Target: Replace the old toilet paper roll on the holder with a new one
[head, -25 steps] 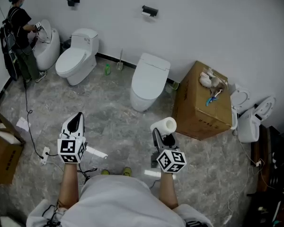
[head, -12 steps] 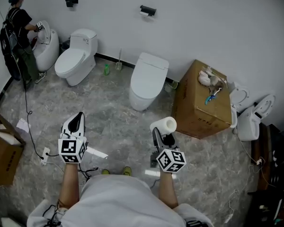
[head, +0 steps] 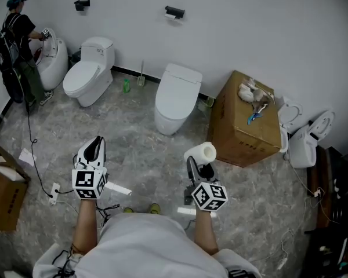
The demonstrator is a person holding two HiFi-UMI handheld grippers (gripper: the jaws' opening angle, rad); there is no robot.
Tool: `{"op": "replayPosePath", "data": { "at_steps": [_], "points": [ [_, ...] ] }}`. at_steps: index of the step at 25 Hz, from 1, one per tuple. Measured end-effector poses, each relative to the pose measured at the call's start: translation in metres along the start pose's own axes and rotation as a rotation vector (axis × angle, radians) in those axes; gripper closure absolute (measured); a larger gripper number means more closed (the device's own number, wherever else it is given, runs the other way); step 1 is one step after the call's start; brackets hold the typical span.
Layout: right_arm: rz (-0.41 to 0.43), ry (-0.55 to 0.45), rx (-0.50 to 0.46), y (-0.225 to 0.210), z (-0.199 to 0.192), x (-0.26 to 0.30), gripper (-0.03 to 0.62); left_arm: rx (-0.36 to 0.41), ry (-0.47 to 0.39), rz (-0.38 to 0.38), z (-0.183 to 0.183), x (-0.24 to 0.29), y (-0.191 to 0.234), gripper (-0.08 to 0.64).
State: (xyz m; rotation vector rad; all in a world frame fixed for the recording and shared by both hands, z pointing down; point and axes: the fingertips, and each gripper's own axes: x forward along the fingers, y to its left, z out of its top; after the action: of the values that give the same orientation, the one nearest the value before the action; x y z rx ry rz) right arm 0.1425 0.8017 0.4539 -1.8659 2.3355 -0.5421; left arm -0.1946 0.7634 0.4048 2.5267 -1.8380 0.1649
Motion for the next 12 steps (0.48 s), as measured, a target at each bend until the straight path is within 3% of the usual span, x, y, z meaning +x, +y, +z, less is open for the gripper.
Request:
{"op": "replayPosePath", "data": {
  "at_steps": [12],
  "points": [
    [-0.013,0.018,-0.034,-0.011,0.003,-0.002,0.316,-0.023,0.008,-0.041,-0.003,0.013,-0.016,0.443]
  ]
}}
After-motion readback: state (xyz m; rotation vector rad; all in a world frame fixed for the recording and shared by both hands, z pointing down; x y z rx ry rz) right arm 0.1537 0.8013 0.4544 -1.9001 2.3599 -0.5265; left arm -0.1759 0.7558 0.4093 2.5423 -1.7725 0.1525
